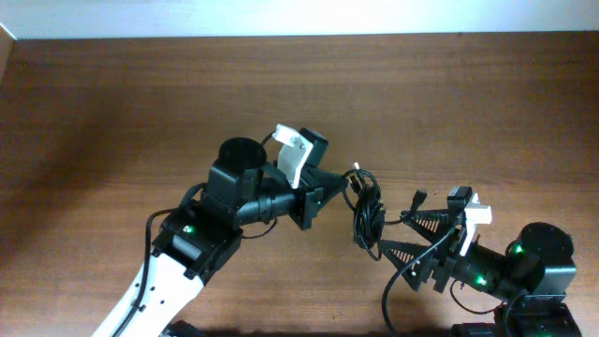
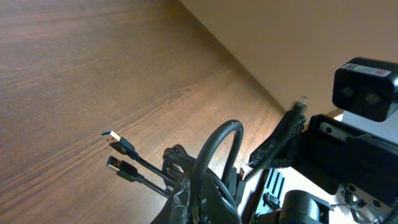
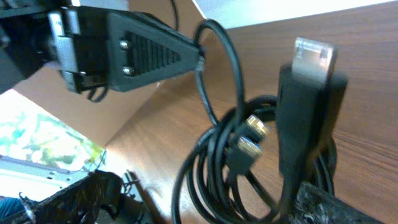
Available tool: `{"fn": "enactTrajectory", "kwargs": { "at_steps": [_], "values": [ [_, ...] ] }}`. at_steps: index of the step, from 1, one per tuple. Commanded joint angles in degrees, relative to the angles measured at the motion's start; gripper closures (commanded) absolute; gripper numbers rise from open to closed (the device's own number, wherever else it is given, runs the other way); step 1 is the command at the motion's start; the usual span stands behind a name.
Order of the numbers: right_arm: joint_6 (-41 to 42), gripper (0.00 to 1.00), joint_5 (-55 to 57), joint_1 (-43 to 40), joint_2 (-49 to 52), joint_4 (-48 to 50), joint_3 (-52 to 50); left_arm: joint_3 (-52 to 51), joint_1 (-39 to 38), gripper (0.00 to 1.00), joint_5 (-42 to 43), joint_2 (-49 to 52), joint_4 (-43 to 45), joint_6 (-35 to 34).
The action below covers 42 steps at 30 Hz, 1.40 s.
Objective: Untangle cables
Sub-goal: 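Carry the lifted bundle toward the right gripper, right gripper reaching in, then grasp the bundle with the right gripper and open the left gripper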
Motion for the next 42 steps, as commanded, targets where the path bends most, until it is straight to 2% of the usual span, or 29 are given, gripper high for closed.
{"fn": "enactTrajectory", "kwargs": {
  "at_steps": [1,4,8,9,10,12,18,22,25,35,41,42],
  "values": [
    [0.0,0.05,4.5,-0.3,-0.1,-1.5,0.5,1.3,2.4,1.0,0.2,-3.6,0.4,0.9],
    [0.0,0.0,4.9,-0.4,-0.1,-1.7,0.5,1.3,5.6,1.0,-0.9,-5.9,-2.3,2.1],
    [0.0,0.01,4.2,-0.3,-0.1,-1.6,0.5,1.3,8.3,1.0,-0.7,-8.1,-4.7,1.7],
    [-1.0,0.01,2.8,-0.3,-0.1,-1.6,0.5,1.3,7.8,1.0,0.2,-8.3,-3.4,-0.6],
    [-3.9,0.01,0.2,-0.3,-0.1,-1.6,0.5,1.3,7.0,1.0,1.8,-8.3,-0.6,-0.7],
    [-4.5,0.01,-0.4,-0.3,-0.1,-1.6,0.5,1.3,5.4,1.0,3.1,-8.2,4.7,-0.9],
    [-4.6,0.01,-1.9,-0.3,-0.1,-1.6,0.5,1.3,-2.0,1.0,3.0,-7.8,8.8,-0.9],
    [-5.7,0.01,-10.6,-0.3,-0.1,2.9,0.5,1.3,-4.6,1.0,3.1,-4.9,13.9,-2.5],
    [-5.7,0.01,-11.2,-0.3,-0.1,2.9,0.5,1.3,-5.4,1.0,3.0,-2.9,18.2,-4.8],
    [-8.2,0.01,-16.9,-0.3,-0.1,6.1,0.5,1.3,-6.4,1.0,0.7,-2.5,22.2,-9.9],
    [-8.2,0.01,-17.4,-0.3,-0.1,6.6,0.5,1.3,-13.3,1.0,0.5,0.7,25.0,-9.9],
    [-8.2,0.04,-17.4,-0.3,-0.1,6.8,0.5,1.3,-13.7,1.0,0.5,1.7,25.7,-9.9]
  ]
}}
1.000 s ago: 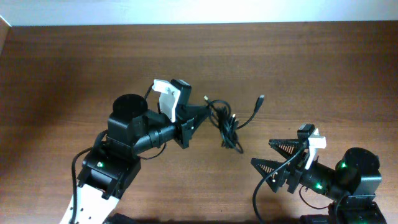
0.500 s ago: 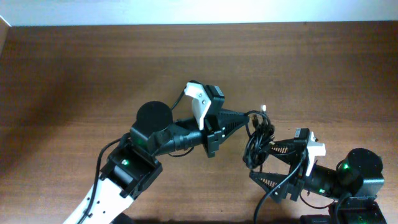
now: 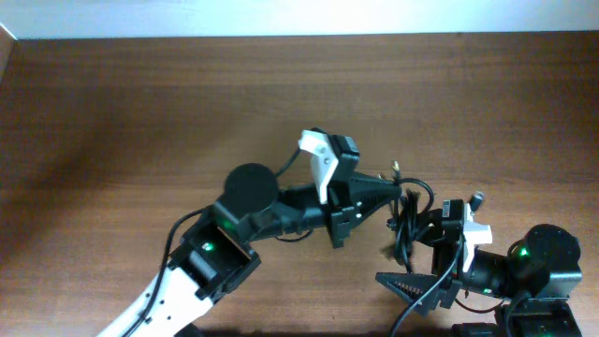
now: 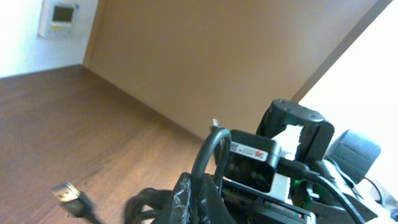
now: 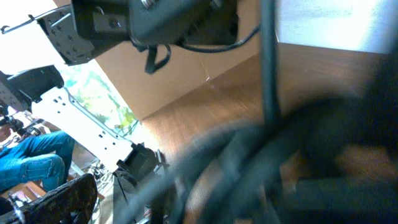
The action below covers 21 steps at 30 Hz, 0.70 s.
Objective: Untangle cables
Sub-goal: 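Grasp the bundle with the right gripper and open the left gripper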
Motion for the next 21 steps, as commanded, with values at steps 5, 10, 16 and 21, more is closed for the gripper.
{"fn": "enactTrajectory", "kwargs": {
  "at_steps": [5,10,16,21],
  "values": [
    [-0.5,0.51,-1.7,-0.3,-0.1,0.8,0.5,1.3,0.2,1.0,-0.4,3.2,6.0,-0.9],
    [-0.5,0.56,-1.7,-0.3,-0.1,0.8,0.5,1.3,7.1,1.0,-0.2,3.0,6.0,-1.0],
    [-0.5,0.9,-1.7,-0.3,-0.1,0.8,0.5,1.3,13.1,1.0,2.9,2.6,5.5,0.2],
    [-0.5,0.9,-1.7,-0.3,-0.1,0.8,0.5,1.3,18.8,1.0,24.7,2.7,-4.2,24.7]
  ]
}}
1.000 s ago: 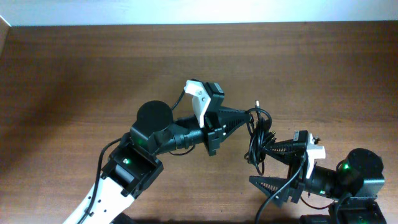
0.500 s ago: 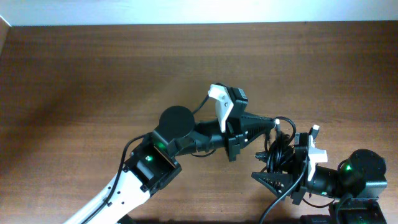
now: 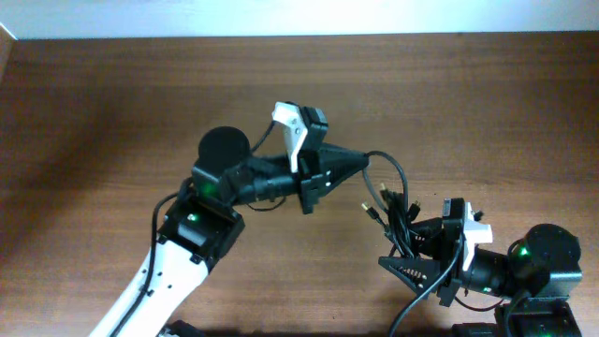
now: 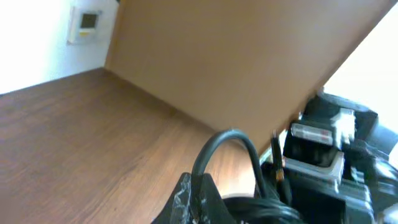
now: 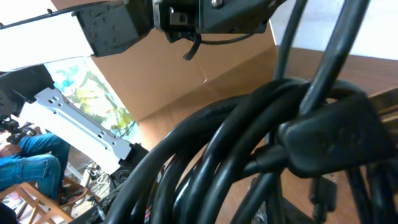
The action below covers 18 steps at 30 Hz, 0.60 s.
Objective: Untangle cables
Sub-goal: 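Grasp the bundle with the right gripper and open the left gripper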
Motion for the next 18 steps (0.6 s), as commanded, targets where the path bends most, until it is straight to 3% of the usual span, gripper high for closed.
{"fn": "enactTrajectory", "kwargs": {
  "at_steps": [1,2,4,8,11,15,18],
  "values": [
    [-0.4,0.9,-2.2,-0.3,-0.4,-0.2,0.5,1.2,4.7,1.0,13.7,-0.9,-7.8,22.7],
    [-0.4,0.9,-2.2,-0.3,-0.4,-0.2,0.5,1.2,5.9,1.0,17.1,-0.8,-13.4,30.4],
    [-0.4,0.9,-2.1,-0.3,-0.4,-0.2,0.5,1.2,6.2,1.0,17.9,-0.8,-19.2,36.8],
    [-0.4,0.9,-2.2,-0.3,-0.4,-0.2,0.5,1.2,7.0,1.0,17.6,-0.8,-22.5,38.0],
    [-0.4,0.9,-2.2,-0.3,-0.4,-0.2,0.5,1.2,7.5,0.97,12.6,-0.8,-22.8,37.9],
    [-0.4,0.9,-2.2,-0.3,-0.4,-0.2,0.5,1.2,8.9,0.83,1.6,-0.8,-30.3,37.9],
    [-0.4,0.9,-1.9,-0.3,-0.4,-0.2,0.5,1.2,8.9,0.83,-7.7,-0.8,-35.7,37.9]
  ]
}}
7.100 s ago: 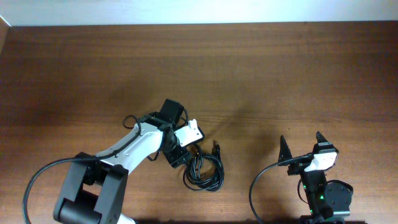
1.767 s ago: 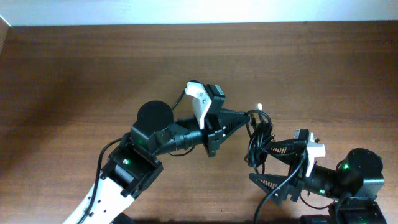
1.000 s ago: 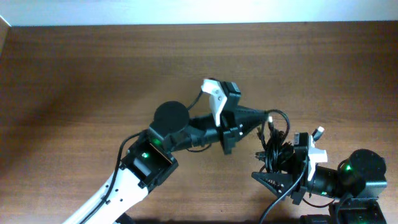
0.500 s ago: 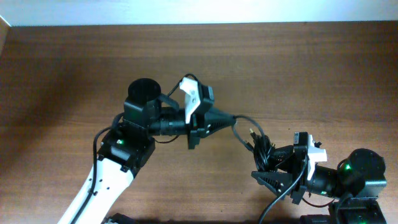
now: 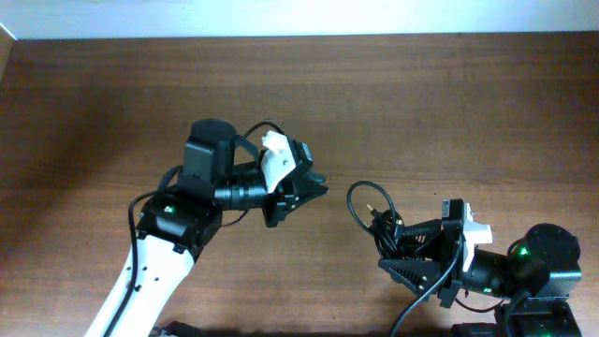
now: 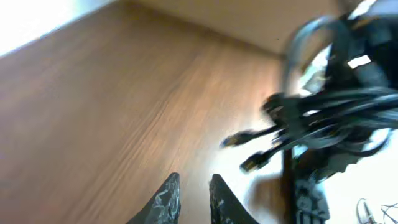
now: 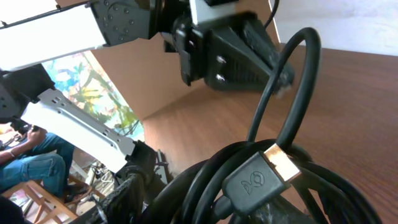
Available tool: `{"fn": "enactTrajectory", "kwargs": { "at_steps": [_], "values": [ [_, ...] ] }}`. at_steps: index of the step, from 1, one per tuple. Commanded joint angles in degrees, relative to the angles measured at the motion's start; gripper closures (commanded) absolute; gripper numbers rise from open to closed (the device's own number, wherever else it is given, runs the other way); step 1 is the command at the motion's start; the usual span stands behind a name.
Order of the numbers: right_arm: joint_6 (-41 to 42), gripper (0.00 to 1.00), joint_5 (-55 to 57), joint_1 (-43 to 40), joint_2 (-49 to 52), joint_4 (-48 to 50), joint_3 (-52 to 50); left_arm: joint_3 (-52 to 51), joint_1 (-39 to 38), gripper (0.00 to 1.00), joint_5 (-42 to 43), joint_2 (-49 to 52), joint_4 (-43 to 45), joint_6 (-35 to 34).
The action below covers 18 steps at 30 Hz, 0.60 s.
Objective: Untangle cables
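A tangled bundle of black cables (image 5: 379,225) sits at the right of the table with my right gripper (image 5: 404,251) shut on it. One loop stands up out of the bundle (image 7: 292,81), and a gold-tipped plug (image 7: 264,177) lies on top. My right gripper (image 7: 205,208) is mostly hidden under the cables. My left gripper (image 5: 318,190) hangs to the left of the bundle, apart from it. Its fingers (image 6: 168,190) stand slightly open with only wood between them. In the left wrist view the bundle (image 6: 323,118) is ahead, with two plugs (image 6: 249,152) dangling from it.
The brown wooden table (image 5: 468,94) runs to a white wall at the back. The right arm's base (image 5: 543,262) stands at the front right corner. The left arm's body (image 5: 178,225) crosses the front left. A tan panel and a room show behind the left gripper (image 7: 230,56).
My left gripper was shut on a cable loop drawn up and to the left. Now it holds nothing and is further left. The loop has sprung back above the bundle in my right gripper.
Both grippers first held the tangled bundle between them at mid-table. Then my left gripper stood close against the right one, still shut on a loop. Then the loop was stretched out to the left. Now my left gripper has let go and only the right holds the bundle.
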Motion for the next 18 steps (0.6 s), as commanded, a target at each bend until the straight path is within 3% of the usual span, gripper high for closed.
{"fn": "enactTrajectory", "kwargs": {
  "at_steps": [1,4,6,7,13,16,18],
  "values": [
    [-0.5,0.9,-1.1,-0.3,-0.4,0.2,0.5,0.3,0.3,0.81,-10.1,-0.7,-3.3,0.9],
    [-0.5,0.9,-0.9,-0.3,-0.4,0.3,0.5,0.3,0.0,0.47,-3.5,-0.7,-7.0,0.9],
    [-0.4,0.9,-0.2,-0.3,-0.4,0.2,0.5,0.3,0.0,0.12,4.2,-0.7,-7.8,0.9],
    [-0.3,0.9,-0.1,-0.3,-0.4,0.2,0.5,0.3,0.0,0.02,6.2,-0.7,-8.1,0.9],
    [11.9,0.94,-0.1,-0.3,-0.4,8.0,0.5,0.3,-1.8,0.01,8.4,-0.7,-8.1,3.1],
    [12.9,0.95,-0.1,-0.3,-0.4,8.6,0.5,0.3,-2.1,0.01,9.8,-0.7,-7.6,3.2],
    [12.9,0.94,-0.1,-0.3,-0.4,8.6,0.5,0.3,-3.0,0.01,15.1,-0.7,-4.0,3.0]
  ]
}}
